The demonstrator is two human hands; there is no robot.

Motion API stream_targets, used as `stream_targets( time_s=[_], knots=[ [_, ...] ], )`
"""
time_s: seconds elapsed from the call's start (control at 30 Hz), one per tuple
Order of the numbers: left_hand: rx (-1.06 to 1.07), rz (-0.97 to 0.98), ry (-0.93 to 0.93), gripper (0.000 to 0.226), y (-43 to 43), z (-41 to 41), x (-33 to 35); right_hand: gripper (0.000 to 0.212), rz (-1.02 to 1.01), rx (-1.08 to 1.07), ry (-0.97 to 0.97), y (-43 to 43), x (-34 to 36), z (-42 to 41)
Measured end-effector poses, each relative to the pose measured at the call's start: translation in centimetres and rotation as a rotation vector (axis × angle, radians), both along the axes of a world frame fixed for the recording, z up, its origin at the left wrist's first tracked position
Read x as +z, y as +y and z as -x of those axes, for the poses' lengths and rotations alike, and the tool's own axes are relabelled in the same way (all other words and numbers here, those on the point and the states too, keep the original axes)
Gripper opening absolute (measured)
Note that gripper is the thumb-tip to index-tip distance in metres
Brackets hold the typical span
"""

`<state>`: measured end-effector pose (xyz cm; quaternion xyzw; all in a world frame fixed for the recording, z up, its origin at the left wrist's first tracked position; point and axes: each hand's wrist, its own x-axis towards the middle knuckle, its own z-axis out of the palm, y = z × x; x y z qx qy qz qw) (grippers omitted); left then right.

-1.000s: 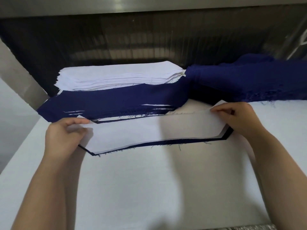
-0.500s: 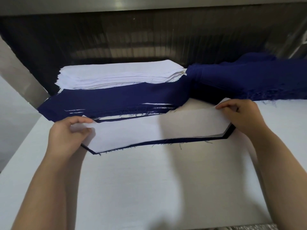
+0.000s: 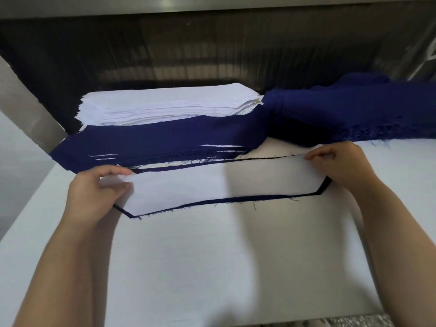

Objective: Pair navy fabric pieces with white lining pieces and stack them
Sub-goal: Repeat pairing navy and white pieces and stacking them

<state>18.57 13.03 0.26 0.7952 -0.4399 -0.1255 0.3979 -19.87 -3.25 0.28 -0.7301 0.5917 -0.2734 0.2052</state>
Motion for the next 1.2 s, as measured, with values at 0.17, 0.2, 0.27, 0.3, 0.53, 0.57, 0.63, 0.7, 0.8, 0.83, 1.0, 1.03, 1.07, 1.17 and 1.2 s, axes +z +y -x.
stream_targets(
  time_s=[0.17,0.2,0.27,0.3,0.53,0.57,0.63,0.7,0.8,0.83,1.0,1.03,1.07,1.17,1.2],
  knots=[
    [-0.007,0.002,0.002,0.024,0.12,-0.14,-0.12,0.008,-0.007,0.013,-0.021,0.14,0.21,0.03],
    [-0.004,0.001,0.001,0.024,0.1,-0.16,-0.13,0.007,-0.002,0.02,-0.021,0.15,0.21,0.09],
    [0.003,-0.002,-0.004,0.023,0.02,-0.16,-0.16,0.008,0.011,0.045,-0.007,0.16,0.17,0.22],
    [0.004,-0.003,-0.009,0.022,-0.03,-0.13,-0.16,0.009,0.017,0.058,0.0,0.19,0.17,0.25],
    [-0.006,-0.014,-0.026,0.025,-0.1,-0.14,-0.15,0.011,0.045,0.079,0.005,0.09,0.02,0.31],
    [-0.008,-0.013,-0.025,0.025,-0.08,-0.19,-0.18,0.011,0.046,0.075,0.005,0.04,-0.06,0.34],
    [-0.013,-0.013,-0.023,0.025,-0.05,-0.27,-0.24,0.008,0.04,0.056,0.002,-0.11,-0.19,0.34],
    [-0.017,-0.014,-0.021,0.026,-0.05,-0.32,-0.27,0.011,0.031,0.031,-0.013,-0.13,-0.22,0.21],
    [-0.025,0.002,-0.03,0.029,-0.05,-0.3,-0.23,0.018,0.067,-0.001,-0.026,-0.03,-0.16,-0.05],
    [-0.027,0.006,-0.035,0.03,-0.04,-0.29,-0.23,0.02,0.095,-0.008,-0.021,0.0,-0.13,-0.11],
    [-0.024,0.0,-0.054,0.031,-0.09,-0.32,-0.3,0.024,0.195,-0.044,-0.019,0.02,0.03,-0.24],
    [-0.026,0.0,-0.063,0.032,-0.1,-0.32,-0.29,0.024,0.203,-0.052,-0.008,-0.01,0.02,-0.25],
    [-0.03,0.002,-0.071,0.033,-0.11,-0.29,-0.29,0.024,0.21,-0.064,-0.001,-0.05,0.01,-0.27],
    [-0.038,0.018,-0.086,0.037,0.01,-0.14,-0.24,0.022,0.263,-0.111,-0.004,-0.09,0.18,-0.37],
    [-0.04,0.024,-0.09,0.038,0.05,-0.06,-0.18,0.021,0.289,-0.121,-0.006,-0.07,0.28,-0.41]
  ],
)
